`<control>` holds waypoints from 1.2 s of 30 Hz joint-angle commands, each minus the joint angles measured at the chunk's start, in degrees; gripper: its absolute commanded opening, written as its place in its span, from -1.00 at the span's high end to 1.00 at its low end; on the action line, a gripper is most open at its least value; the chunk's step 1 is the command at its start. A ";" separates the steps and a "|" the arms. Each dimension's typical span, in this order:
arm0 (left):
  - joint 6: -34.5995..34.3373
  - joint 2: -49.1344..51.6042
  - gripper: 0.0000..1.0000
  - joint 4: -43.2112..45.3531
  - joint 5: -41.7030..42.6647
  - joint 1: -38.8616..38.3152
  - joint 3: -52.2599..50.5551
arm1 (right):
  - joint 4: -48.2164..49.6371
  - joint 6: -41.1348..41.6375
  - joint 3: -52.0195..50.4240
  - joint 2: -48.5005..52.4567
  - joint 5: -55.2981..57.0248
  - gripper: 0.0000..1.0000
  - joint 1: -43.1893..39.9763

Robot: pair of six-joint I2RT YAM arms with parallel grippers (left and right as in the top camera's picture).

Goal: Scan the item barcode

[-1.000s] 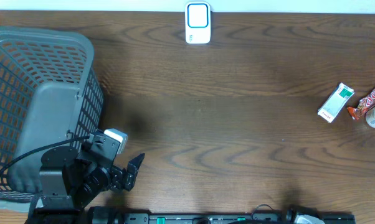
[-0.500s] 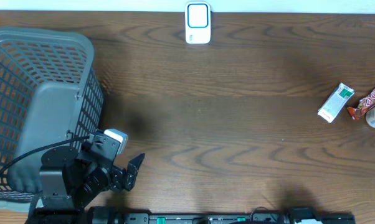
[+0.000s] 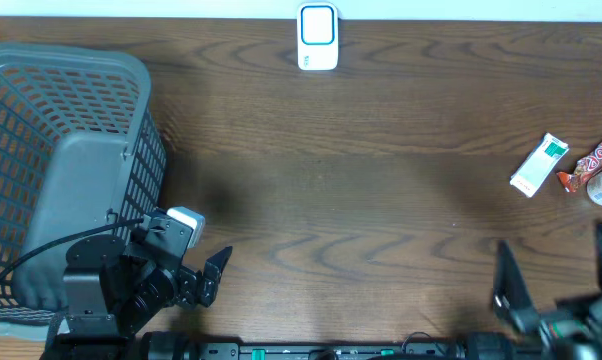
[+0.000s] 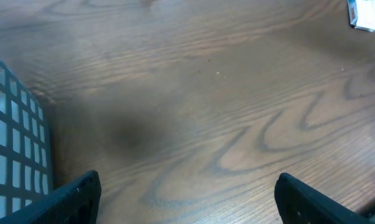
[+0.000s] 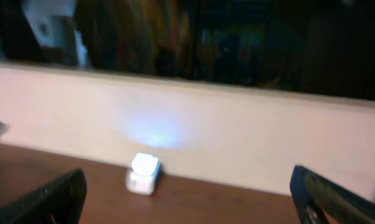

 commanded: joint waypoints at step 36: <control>0.98 -0.04 -0.74 0.00 0.74 0.02 -0.02 | 4.48 12.87 -12.48 -5.40 16.76 -0.98 -0.72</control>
